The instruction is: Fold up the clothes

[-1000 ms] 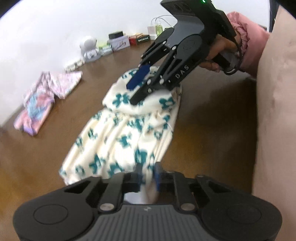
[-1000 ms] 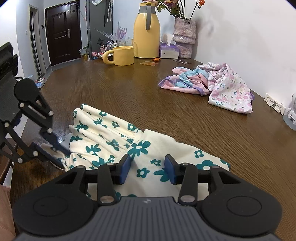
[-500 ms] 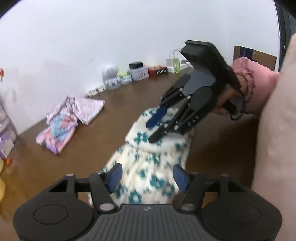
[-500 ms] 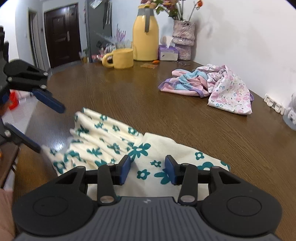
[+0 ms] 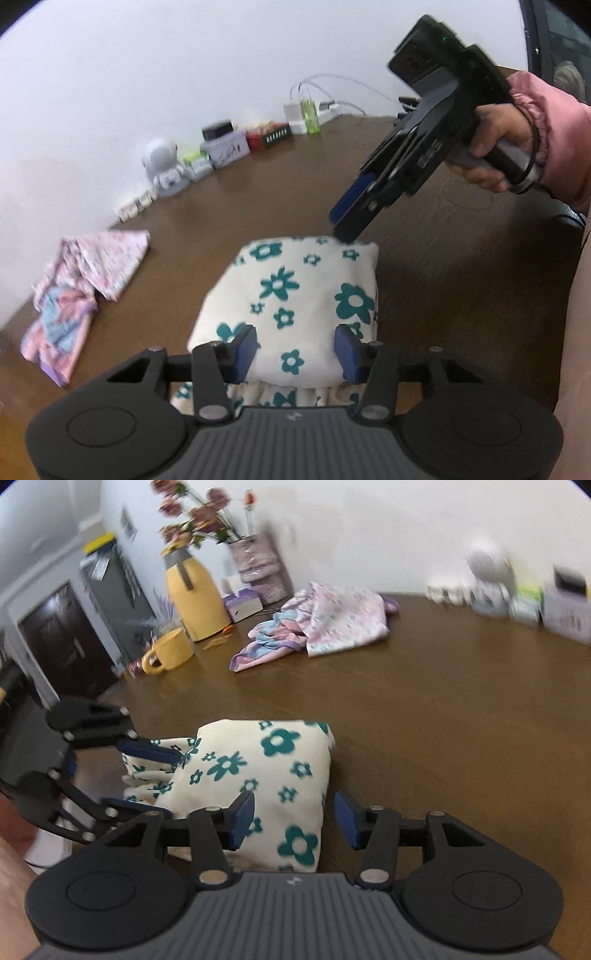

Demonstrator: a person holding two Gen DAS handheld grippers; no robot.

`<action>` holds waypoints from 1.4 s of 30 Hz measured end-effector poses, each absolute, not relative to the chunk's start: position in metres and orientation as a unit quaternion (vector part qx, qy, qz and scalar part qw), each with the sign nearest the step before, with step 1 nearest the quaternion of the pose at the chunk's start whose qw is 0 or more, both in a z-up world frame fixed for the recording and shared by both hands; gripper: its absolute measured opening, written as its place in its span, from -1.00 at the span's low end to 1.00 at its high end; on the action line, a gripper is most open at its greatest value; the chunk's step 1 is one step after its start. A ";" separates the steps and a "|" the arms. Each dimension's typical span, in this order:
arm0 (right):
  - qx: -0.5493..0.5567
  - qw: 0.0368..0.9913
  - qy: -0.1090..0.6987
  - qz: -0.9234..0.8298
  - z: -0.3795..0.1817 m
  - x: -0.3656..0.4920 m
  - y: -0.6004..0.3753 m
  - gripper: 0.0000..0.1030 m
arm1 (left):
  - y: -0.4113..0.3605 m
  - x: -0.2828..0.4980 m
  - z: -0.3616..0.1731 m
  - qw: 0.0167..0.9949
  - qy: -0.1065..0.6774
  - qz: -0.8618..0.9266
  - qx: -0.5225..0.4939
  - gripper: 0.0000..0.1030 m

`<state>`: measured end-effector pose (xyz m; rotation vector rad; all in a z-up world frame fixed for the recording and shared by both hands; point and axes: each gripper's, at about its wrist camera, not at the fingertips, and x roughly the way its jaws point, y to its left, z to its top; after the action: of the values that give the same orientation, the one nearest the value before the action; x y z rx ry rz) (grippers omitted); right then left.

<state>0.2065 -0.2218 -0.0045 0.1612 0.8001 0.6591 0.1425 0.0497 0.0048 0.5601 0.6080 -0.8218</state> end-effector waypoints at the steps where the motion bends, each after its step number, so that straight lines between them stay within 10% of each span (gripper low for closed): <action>1: 0.090 0.861 0.385 0.319 -0.008 0.206 -0.226 -0.04 | 0.052 0.144 0.003 0.835 0.290 -0.388 0.260 -0.09; 23: 0.238 0.798 0.422 0.357 -0.058 0.238 -0.225 -0.02 | 0.067 0.139 -0.007 0.848 0.292 -0.383 0.222 -0.08; 26: 0.257 0.792 0.426 0.354 -0.058 0.236 -0.221 -0.30 | 0.067 0.136 -0.008 0.851 0.289 -0.379 0.221 -0.08; 32: 0.199 0.829 0.385 0.354 -0.020 0.222 -0.205 -0.51 | 0.060 0.138 -0.007 0.854 0.286 -0.373 0.223 -0.08; 42: -0.207 0.889 0.298 0.281 0.070 0.179 -0.134 -0.52 | 0.021 0.165 0.001 0.860 0.265 -0.377 0.220 0.02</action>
<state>0.1791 -0.1335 0.0699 -0.4302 0.6181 0.5829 0.1645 0.0211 0.0005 0.4623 0.5563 -0.7917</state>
